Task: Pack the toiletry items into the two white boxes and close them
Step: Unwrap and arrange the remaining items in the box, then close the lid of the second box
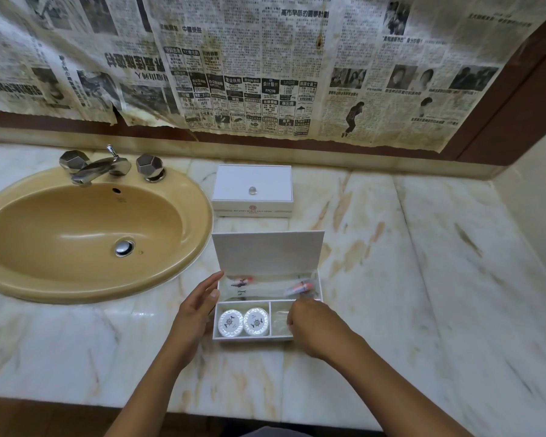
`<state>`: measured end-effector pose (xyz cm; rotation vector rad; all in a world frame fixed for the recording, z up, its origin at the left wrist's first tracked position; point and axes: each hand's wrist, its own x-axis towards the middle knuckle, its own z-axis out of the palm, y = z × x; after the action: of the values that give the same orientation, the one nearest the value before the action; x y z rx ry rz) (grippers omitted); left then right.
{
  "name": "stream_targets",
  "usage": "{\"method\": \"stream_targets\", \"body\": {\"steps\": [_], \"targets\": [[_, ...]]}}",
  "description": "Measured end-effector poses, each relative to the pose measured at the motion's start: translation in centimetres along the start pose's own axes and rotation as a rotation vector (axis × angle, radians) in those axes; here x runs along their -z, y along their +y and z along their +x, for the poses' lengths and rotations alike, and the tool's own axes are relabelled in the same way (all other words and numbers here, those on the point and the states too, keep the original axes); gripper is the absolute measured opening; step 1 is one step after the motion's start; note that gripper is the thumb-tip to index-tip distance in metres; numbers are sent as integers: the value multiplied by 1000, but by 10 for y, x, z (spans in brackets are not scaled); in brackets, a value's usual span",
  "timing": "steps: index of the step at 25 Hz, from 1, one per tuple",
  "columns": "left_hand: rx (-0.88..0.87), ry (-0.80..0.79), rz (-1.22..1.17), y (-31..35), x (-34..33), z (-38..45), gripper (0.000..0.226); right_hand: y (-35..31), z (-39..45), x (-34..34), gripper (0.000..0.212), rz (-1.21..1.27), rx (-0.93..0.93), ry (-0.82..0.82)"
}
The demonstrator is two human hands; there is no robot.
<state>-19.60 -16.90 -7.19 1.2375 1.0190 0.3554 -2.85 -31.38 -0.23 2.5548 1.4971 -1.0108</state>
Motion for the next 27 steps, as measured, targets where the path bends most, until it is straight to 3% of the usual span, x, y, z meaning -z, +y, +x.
{"method": "stream_targets", "body": {"steps": [4, 8, 12, 15, 18, 21, 24, 27], "targets": [[0, -1, 2, 1, 0, 0, 33, -4, -5, 0, 24, 67, 41, 85], [-16, -1, 3, 1, -1, 0, 33, -8, -6, -11, 47, 109, 24, -15], [-24, -3, 7, -3, 2, 2, 32, -13, -10, -6, 46, 84, 40, 47], [-22, -5, 7, -6, 4, 3, 32, -23, -12, 24, 31, 79, 149, 274], [-25, -13, 3, -6, 4, 3, 32, -33, -6, 49, 20, 141, 300, 654], [-37, -12, 20, -7, 4, 4, 32, -41, 10, 63, 26, 112, 307, 900], [-41, -10, 2, -8, 5, 5, 33, -46, 26, 75, 36, 16, 253, 784], [-33, -3, -44, -7, 2, 3, 36, -46, 33, 78, 24, -88, 209, 665]]}}
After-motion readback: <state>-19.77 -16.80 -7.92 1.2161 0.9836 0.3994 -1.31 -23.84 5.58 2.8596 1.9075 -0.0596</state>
